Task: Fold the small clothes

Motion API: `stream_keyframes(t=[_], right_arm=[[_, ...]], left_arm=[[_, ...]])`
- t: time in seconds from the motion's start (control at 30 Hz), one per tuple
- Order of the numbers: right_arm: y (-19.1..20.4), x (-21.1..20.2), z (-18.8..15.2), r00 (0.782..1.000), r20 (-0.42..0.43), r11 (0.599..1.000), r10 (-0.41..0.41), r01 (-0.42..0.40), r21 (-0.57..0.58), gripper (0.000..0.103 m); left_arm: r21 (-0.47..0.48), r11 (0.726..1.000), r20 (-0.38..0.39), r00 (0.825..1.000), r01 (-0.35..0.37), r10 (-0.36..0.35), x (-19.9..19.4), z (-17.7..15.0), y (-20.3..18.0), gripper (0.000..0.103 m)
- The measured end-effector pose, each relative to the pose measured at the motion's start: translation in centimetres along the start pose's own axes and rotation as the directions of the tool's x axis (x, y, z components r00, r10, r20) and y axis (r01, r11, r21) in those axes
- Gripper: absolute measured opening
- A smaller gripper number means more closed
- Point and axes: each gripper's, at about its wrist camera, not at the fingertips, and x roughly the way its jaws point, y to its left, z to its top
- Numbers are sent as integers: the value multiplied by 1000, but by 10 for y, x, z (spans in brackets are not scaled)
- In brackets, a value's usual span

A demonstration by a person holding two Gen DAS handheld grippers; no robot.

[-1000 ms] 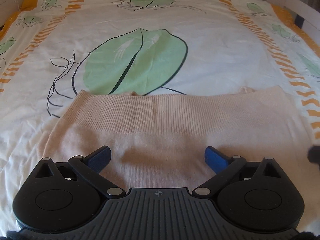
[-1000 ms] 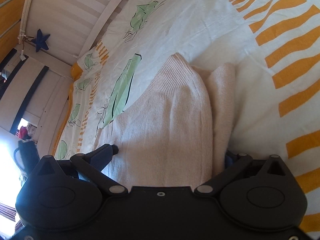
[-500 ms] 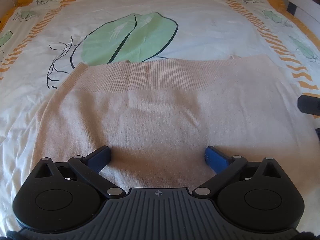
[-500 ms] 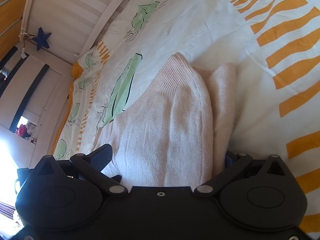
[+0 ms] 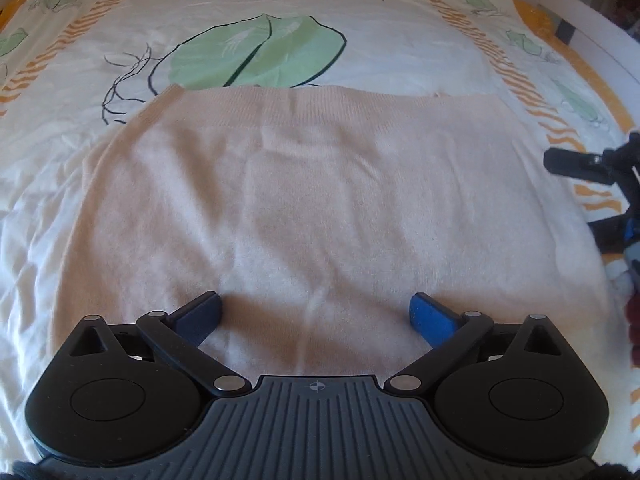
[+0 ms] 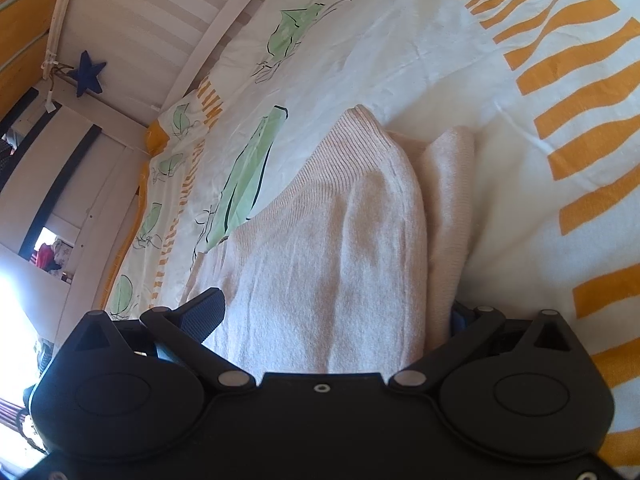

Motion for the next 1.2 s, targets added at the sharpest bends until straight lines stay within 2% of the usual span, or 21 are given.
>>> stream_keyframes(t=[0.23,0.37,0.43,0.47,0.5,0.63,0.8,0.83,0.87,0.9,0.97,1.0,1.03,1.07,1.2], right_arm=[[9,1,-7,1000,4,995,-21,21,-94,103],[10,0,-12,1000,5,987,-14,14,-159,103],[8,-2,-12,1000,4,986,8,-7,-164,103],[6,-2,-11,1000,4,987,18,-18,-159,103],[4,-4,-10,1000,5,989,29,-28,-148,103],[3,-6,-14,999,17,988,35,-32,-151,103],[14,-4,-15,1000,-12,986,-27,24,-168,101],[17,-4,-14,998,-17,985,-56,53,-166,92],[20,-3,-13,996,-23,981,-92,86,-171,77],[23,-3,-12,991,-26,975,-133,126,-184,69],[26,-5,-11,979,-25,961,-201,192,-198,45],[25,-8,-10,979,-19,964,-205,199,-177,41],[25,-11,-10,980,-10,969,-197,193,-152,33],[27,-14,-9,980,1,972,-197,196,-132,29],[54,-20,-8,981,45,967,-191,196,-165,28]], left_arm=[[-39,997,106,992,-66,69,-32,1,47,101],[-122,985,111,985,-119,133,-42,5,84,100],[-136,985,117,985,-109,125,-43,10,101,99],[-142,985,122,985,-103,121,-45,12,109,91],[-148,983,121,985,-105,123,-46,16,116,88],[-149,980,146,977,-133,155,-49,29,129,88],[-150,984,173,978,-92,118,-44,31,136,89],[-148,985,162,980,-92,116,-41,31,138,89],[-143,985,144,983,-93,114,-38,32,141,89],[-134,986,124,986,-96,113,-35,33,142,89],[-112,988,108,987,-103,115,-34,38,144,89],[-107,989,107,987,-106,117,-35,41,145,89],[-107,989,108,987,-105,116,-37,43,146,89],[-118,988,112,987,-99,112,-38,45,148,89],[-154,986,128,988,-63,83,-43,49,156,90]])
